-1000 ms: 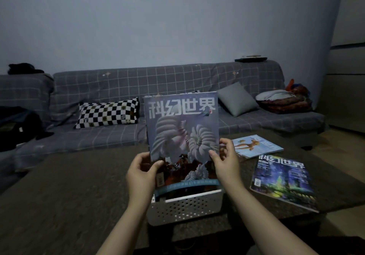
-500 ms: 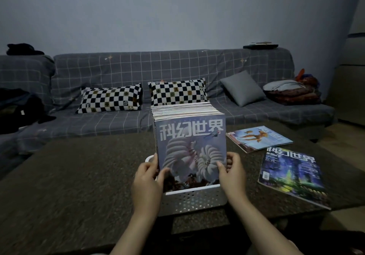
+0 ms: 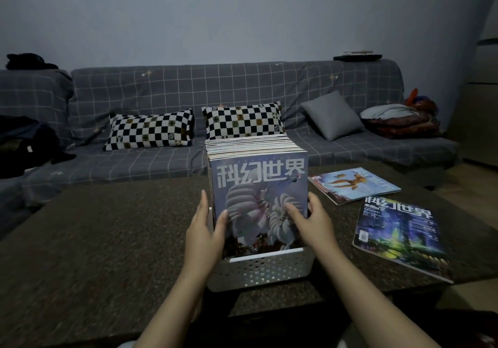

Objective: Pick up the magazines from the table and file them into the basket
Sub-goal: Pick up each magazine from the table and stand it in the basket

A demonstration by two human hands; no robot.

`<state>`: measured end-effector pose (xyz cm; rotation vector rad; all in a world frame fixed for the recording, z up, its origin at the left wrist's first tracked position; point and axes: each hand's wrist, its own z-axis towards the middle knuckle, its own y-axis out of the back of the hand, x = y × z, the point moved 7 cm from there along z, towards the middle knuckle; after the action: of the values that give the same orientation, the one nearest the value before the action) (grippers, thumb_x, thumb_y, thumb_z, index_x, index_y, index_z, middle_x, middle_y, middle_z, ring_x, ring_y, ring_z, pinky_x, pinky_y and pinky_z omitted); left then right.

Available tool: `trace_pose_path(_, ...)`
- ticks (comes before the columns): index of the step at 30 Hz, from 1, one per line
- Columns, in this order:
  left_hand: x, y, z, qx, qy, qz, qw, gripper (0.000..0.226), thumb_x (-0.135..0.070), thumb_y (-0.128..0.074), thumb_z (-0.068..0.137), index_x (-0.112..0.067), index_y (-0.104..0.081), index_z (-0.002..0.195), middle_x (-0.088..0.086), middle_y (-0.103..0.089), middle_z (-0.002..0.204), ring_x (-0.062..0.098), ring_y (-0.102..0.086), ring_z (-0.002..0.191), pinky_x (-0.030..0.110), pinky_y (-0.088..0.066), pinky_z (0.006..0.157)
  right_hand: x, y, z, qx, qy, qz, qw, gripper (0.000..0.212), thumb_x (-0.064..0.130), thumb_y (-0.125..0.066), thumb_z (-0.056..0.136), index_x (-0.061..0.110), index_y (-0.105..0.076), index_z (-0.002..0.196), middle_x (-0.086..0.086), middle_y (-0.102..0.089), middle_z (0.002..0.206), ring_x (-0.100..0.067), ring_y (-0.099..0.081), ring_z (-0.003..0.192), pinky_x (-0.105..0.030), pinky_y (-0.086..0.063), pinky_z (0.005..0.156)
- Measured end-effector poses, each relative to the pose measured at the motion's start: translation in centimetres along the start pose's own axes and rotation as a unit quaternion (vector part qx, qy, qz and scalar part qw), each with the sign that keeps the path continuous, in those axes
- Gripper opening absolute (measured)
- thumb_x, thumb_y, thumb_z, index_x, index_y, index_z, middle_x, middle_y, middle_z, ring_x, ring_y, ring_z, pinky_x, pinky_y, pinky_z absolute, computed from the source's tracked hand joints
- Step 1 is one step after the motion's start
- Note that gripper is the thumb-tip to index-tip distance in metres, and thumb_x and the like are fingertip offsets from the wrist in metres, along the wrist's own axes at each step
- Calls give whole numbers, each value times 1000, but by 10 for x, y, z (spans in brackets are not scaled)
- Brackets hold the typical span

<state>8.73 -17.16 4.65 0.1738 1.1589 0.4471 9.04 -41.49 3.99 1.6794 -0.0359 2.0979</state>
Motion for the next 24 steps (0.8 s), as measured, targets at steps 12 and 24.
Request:
trace_pose_path(12,17,-11,69,103,42,-105,988,110,-73,-72,50,-38,-25,143,5,-41,140,25,-53,118,46,-53,91,-4,-25,62,177,-137,227,948,77,47,-92,31,8,-68,93,-20,-71,98,-36,-68,94,-51,-49,94)
trace_pose_path(24,1,2,63,76,7,-157,985,77,-59,-76,54,-33,-54,122,-11,-68,107,9,-66,98,27,-57,73,14,-24,67,170,-59,307,935,83,33,-95,30,11,-62,103,-12,-74,94,-31,-70,88,-40,-57,74)
